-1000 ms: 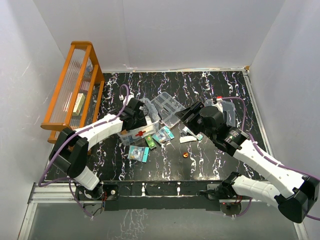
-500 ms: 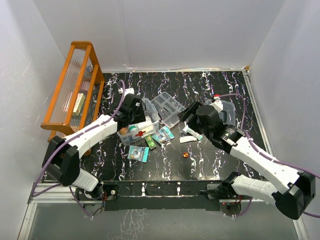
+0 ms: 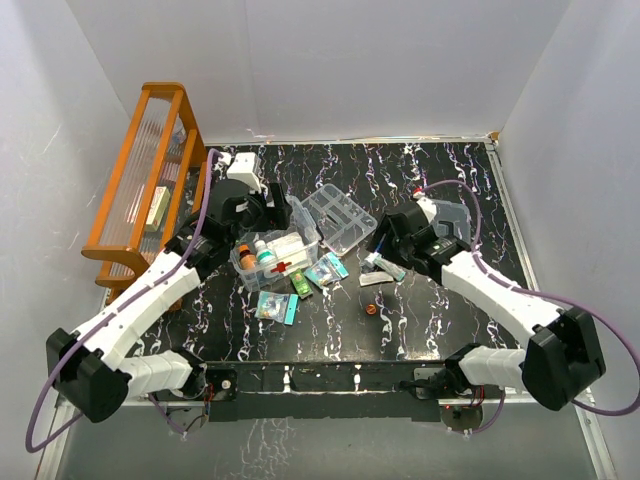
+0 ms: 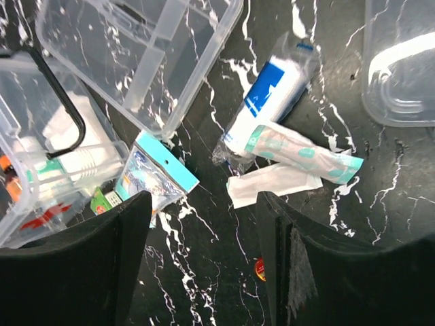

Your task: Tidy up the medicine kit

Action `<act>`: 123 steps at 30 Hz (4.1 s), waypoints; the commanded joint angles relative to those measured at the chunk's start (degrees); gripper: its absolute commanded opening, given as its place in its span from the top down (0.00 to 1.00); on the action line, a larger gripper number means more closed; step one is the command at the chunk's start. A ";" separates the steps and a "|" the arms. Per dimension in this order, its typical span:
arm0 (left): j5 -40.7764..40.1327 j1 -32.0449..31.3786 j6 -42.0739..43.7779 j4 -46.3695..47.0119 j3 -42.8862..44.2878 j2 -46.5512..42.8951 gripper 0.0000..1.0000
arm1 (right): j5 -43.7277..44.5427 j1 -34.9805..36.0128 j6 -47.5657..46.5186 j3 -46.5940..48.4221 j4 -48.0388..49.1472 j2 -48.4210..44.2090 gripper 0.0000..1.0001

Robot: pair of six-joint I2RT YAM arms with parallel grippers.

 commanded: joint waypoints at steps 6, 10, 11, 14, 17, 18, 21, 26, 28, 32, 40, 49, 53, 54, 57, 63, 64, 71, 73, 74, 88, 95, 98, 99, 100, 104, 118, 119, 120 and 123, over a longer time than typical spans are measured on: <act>7.41 0.03 5.96 2.36 2.39 -3.54 0.01 | -2.92 0.06 2.60 -1.99 4.08 4.85 0.51; 9.49 0.03 5.16 3.26 1.78 -3.12 0.01 | -1.29 0.06 4.38 -2.03 4.25 7.23 0.61; 9.66 0.03 4.85 3.51 1.58 -3.02 0.01 | -0.93 0.08 4.78 -1.96 4.43 7.69 0.63; 9.76 0.03 4.40 3.64 1.52 -2.73 0.01 | -0.71 0.09 5.98 -1.90 6.15 8.96 0.65; 10.07 0.03 4.31 3.55 1.83 -2.63 0.01 | -1.92 0.05 7.60 -1.96 8.13 10.81 0.62; 10.34 0.03 4.35 3.37 1.99 -2.62 0.01 | -2.91 0.07 7.82 -1.82 8.75 11.57 0.60; 11.11 0.03 4.73 2.94 2.39 -2.84 0.01 | -6.91 0.22 8.49 -1.58 10.96 13.54 0.57; 11.61 0.03 5.24 3.61 1.92 -3.90 0.01 | -13.48 2.36 10.31 -2.91 17.07 16.78 0.51; 11.59 0.02 5.27 3.71 1.87 -4.17 0.01 | -15.24 3.44 11.27 -2.87 19.00 18.44 0.51; 11.54 0.03 5.34 3.57 1.86 -4.36 0.01 | -15.73 5.79 13.58 -2.51 20.78 21.43 0.51; 11.00 0.01 5.46 3.19 1.55 -4.88 0.01 | -16.56 7.72 14.70 -2.69 24.03 25.12 0.53; 10.70 0.03 5.38 2.53 1.95 -4.92 0.01 | -13.85 7.77 11.97 -0.16 22.72 27.21 0.62; 10.39 0.04 5.19 2.51 1.56 -5.31 0.01 | -11.87 8.50 10.12 3.35 17.12 28.69 0.54; 10.20 0.02 5.14 2.76 1.34 -5.52 0.01 | -11.11 8.72 9.61 4.07 16.25 28.99 0.53; 9.26 0.03 5.07 4.30 0.53 -6.92 0.01 | -9.86 8.94 7.21 5.64 14.10 30.05 0.53; 8.04 0.03 5.53 4.26 0.78 -7.57 0.01 | -8.35 9.28 4.79 7.75 11.38 32.67 0.63; 8.03 -0.02 5.34 4.04 0.89 -7.35 0.01 | -7.65 9.37 4.71 7.58 11.37 32.49 0.67; 9.72 -0.03 3.60 4.08 0.32 -6.90 0.01 | -5.71 9.35 4.52 4.93 12.51 27.93 0.81; 10.63 0.03 3.20 3.87 0.08 -6.42 0.01 | -5.45 9.36 5.34 3.21 13.19 25.31 0.84; 10.93 0.03 2.98 3.69 0.03 -6.15 0.01 | -5.15 9.37 5.76 2.11 13.70 23.95 0.85; 30.99 0.02 -0.36 5.37 -0.44 -0.24 0.02 | -0.33 9.24 8.55 -9.13 16.88 4.93 1.00; 43.60 -0.02 -4.91 3.09 2.09 6.54 0.12 | -5.97 9.31 -3.45 -8.08 18.94 -3.22 0.98; 46.18 0.03 -6.33 2.65 1.89 8.43 0.15 | -8.86 9.28 -8.05 -7.28 19.08 -5.18 0.97; 46.52 0.03 -6.34 1.82 2.20 9.13 0.16 | -9.92 9.25 -9.32 -7.00 19.09 -5.65 0.97; 46.77 0.03 -6.25 1.10 2.52 9.72 0.17 | -10.74 9.24 -10.23 -6.66 19.19 -6.02 0.97; 47.59 0.02 -6.40 -0.63 3.26 12.66 0.25 | -13.13 9.23 -12.71 -5.43 19.56 -6.78 0.97; 49.71 -0.04 -9.70 2.01 2.32 15.67 0.55 | -18.24 9.29 -14.74 -2.91 23.32 -5.95 0.97; 49.94 0.02 -9.71 2.09 2.12 15.73 0.57 | -18.29 9.23 -14.74 -2.81 23.36 -5.70 0.97; 50.00 -0.04 -9.49 1.81 2.06 15.75 0.61 | -18.23 9.30 -14.74 -2.64 23.39 -5.50 0.96; 49.48 0.03 -8.48 0.95 1.75 15.23 0.74 | -18.03 9.31 -14.75 -2.28 23.39 -5.15 0.95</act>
